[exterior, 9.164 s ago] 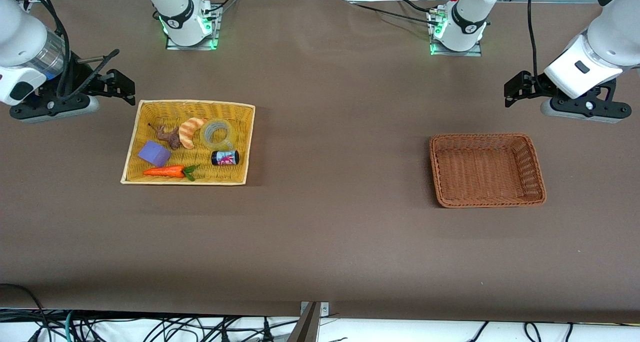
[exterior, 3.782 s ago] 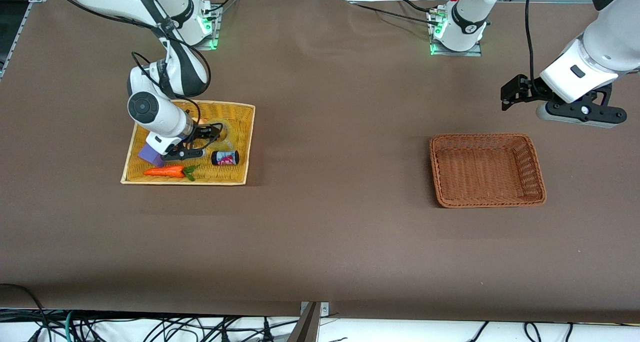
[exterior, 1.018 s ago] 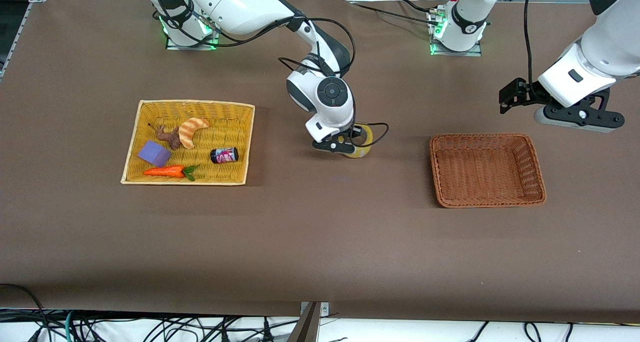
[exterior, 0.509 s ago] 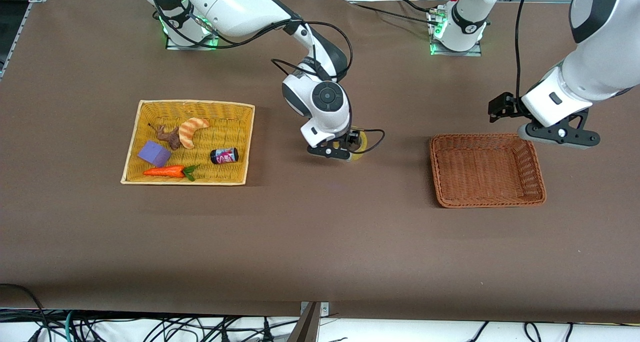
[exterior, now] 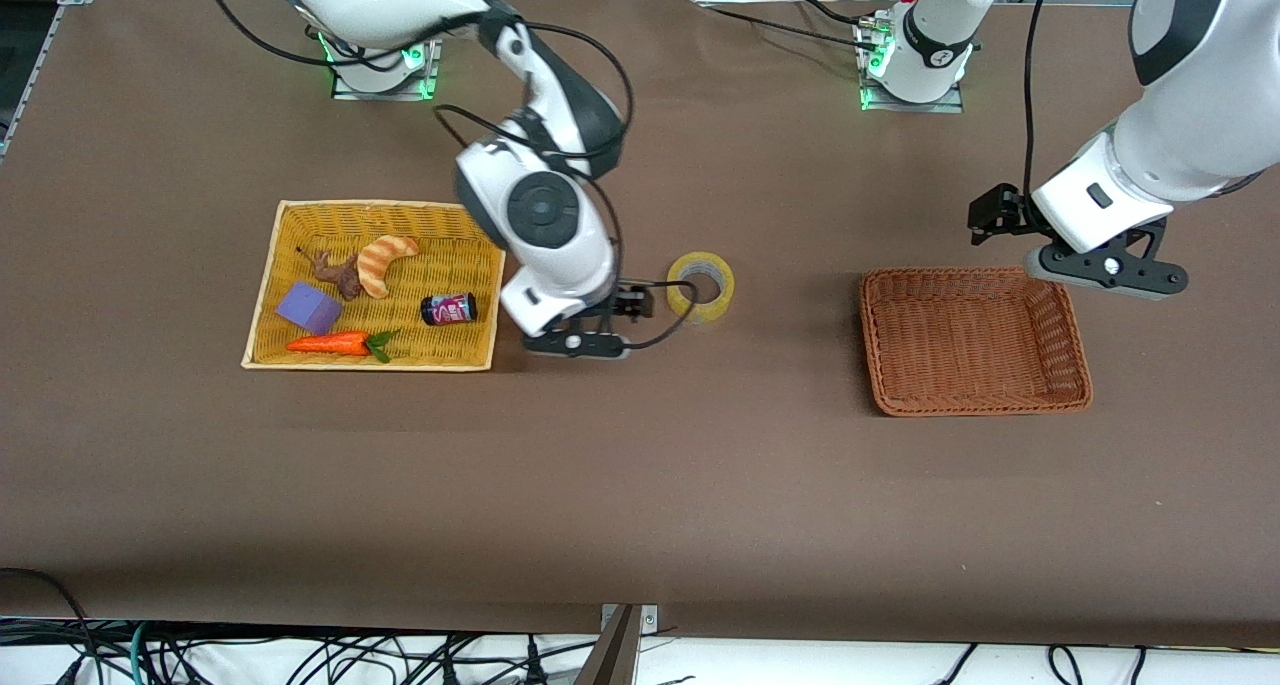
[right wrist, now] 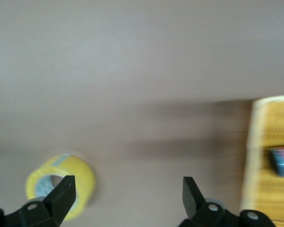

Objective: Transfer tape with both arms
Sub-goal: 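Set the tape roll on the table while the left gripper reaches toward it, then lower the left gripper onto the tape roll while the right gripper withdraws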

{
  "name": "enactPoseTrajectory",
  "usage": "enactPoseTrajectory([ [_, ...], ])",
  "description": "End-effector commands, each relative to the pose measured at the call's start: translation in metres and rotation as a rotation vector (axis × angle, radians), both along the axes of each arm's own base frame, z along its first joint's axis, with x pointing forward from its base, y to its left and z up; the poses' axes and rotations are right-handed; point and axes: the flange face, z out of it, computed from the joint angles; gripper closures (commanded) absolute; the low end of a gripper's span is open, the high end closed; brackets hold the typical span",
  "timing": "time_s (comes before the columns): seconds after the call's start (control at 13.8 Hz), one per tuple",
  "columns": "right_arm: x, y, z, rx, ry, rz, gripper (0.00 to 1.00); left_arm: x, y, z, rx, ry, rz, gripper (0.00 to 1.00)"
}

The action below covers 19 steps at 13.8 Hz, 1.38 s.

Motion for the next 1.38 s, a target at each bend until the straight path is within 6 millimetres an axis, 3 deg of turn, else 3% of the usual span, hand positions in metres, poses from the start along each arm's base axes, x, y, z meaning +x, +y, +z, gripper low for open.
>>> enactPoseTrajectory([
  [0.0, 0.004, -0.06, 0.051, -0.04, 0.011, 0.11, 0.0, -0.004, -0.028, -0.014, 0.009, 0.054, -0.072, 0.0],
  [0.15, 0.0, -0.104, 0.086, -0.055, 0.008, 0.167, 0.0, 0.006, -0.066, -0.065, -0.025, 0.13, -0.131, 0.0],
  [0.29, -0.011, -0.169, 0.119, -0.047, -0.002, 0.202, 0.0, 0.022, -0.081, -0.127, -0.056, 0.176, -0.147, 0.0],
  [0.36, -0.022, -0.196, 0.133, -0.046, 0.003, 0.217, 0.0, 0.024, -0.1, -0.148, -0.065, 0.18, -0.158, 0.0],
  [0.51, -0.038, -0.243, 0.161, -0.039, -0.015, 0.211, 0.0, 0.018, -0.141, -0.163, -0.073, 0.165, -0.153, 0.0],
  [0.65, -0.045, -0.281, 0.178, -0.042, -0.011, 0.187, 0.0, -0.009, -0.199, -0.196, -0.078, 0.164, -0.122, 0.0],
  [0.73, -0.045, -0.294, 0.184, -0.047, -0.009, 0.184, 0.0, -0.024, -0.221, -0.211, -0.074, 0.132, -0.122, 0.0],
  [0.87, -0.046, -0.312, 0.195, -0.044, -0.025, 0.178, 0.0, -0.038, -0.231, -0.234, -0.087, 0.091, -0.132, 0.0],
  [0.95, -0.045, -0.316, 0.197, -0.044, -0.028, 0.175, 0.0, -0.04, -0.236, -0.242, -0.099, 0.074, -0.137, 0.0],
  [1.09, -0.045, -0.314, 0.199, -0.048, -0.033, 0.171, 0.0, -0.06, -0.266, -0.272, -0.094, 0.075, -0.185, 0.0],
  [1.31, -0.042, -0.312, 0.198, -0.047, -0.033, 0.172, 0.0, -0.055, -0.259, -0.305, -0.009, 0.044, -0.287, 0.0],
])
